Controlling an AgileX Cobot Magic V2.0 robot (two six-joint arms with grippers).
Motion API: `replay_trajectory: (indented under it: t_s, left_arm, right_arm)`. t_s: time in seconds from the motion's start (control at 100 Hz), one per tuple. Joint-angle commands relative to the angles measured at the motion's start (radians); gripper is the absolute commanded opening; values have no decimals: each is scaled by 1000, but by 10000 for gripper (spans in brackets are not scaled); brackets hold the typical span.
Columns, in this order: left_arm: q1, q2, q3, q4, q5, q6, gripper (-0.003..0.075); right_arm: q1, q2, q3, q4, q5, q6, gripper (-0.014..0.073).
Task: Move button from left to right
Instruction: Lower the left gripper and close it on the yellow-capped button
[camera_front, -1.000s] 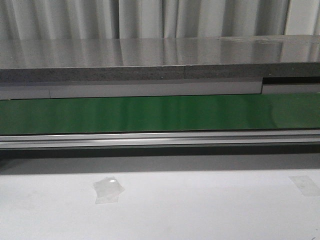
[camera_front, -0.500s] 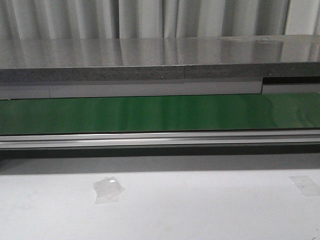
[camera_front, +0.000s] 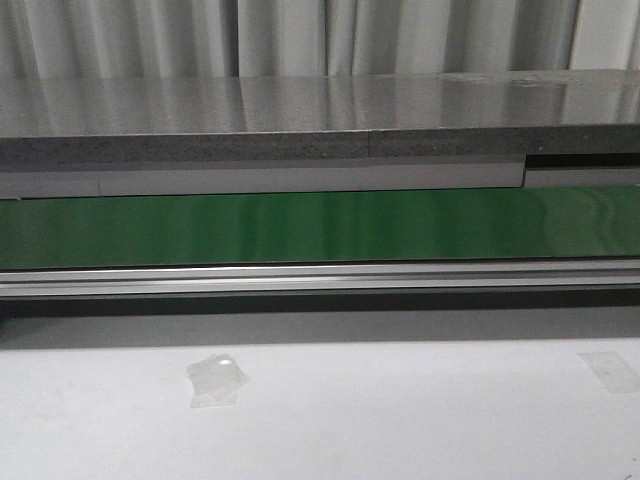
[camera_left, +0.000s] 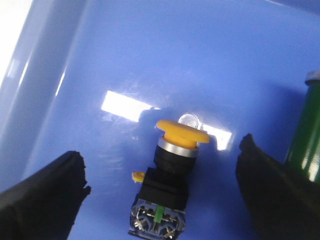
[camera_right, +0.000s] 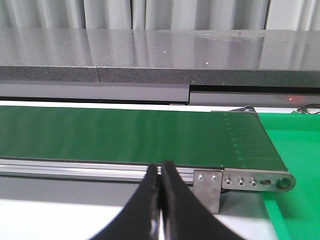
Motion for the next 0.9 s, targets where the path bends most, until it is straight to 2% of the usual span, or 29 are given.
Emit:
replay_trajectory:
  t_s: [0.0,0.5,0.89]
  left_arm:
    - [3,-26,-30,-7,-48,2,585]
    - [3,29,-30,-8,-89,4,584]
    - [27,77,-30,-38,-59,6,585]
  right_arm:
    - [1,-19,-16,-7,-75,-2,-68]
    - [1,-19,-16,-7,-75,-2,-68]
    - [1,-19,-16,-7,-75,-2,-68]
